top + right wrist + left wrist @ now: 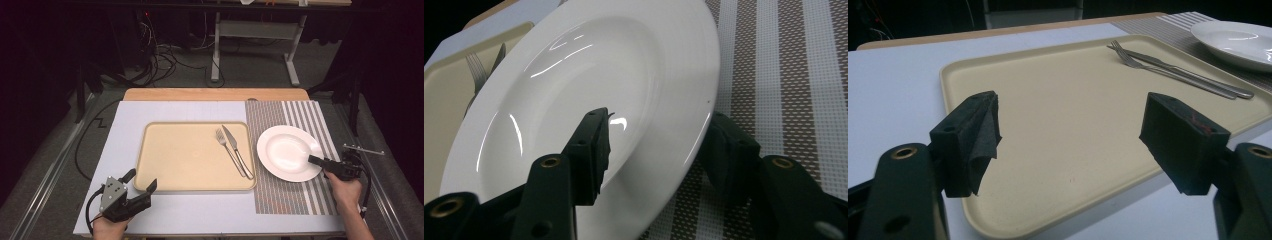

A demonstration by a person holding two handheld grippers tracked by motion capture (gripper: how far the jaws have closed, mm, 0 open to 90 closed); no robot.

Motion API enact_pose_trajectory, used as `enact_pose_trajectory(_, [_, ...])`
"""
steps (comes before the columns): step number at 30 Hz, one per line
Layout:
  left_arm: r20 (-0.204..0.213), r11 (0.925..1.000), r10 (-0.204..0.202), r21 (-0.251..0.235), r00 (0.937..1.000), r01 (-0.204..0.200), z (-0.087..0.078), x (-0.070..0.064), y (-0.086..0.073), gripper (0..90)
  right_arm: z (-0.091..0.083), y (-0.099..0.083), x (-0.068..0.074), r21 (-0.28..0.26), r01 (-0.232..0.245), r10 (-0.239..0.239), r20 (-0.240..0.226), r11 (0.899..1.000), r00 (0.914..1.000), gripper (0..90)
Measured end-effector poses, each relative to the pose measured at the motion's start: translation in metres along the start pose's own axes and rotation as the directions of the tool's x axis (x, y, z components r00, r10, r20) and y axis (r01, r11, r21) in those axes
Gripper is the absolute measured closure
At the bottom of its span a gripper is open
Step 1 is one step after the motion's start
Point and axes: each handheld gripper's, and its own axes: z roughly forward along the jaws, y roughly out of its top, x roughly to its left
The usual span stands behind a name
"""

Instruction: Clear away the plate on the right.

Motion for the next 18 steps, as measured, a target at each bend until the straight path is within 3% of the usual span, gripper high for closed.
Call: enact_pose_trajectory(18, [-0.003, 1.0, 0.002, -0.001, 1.0, -0.002, 0.0007, -0.0005, -0.0007, 24.6, 0.0107, 0.0087, -0.0091, 0.057, -0.087, 0.089, -0.036, 0.995, 0.9953, 65.8])
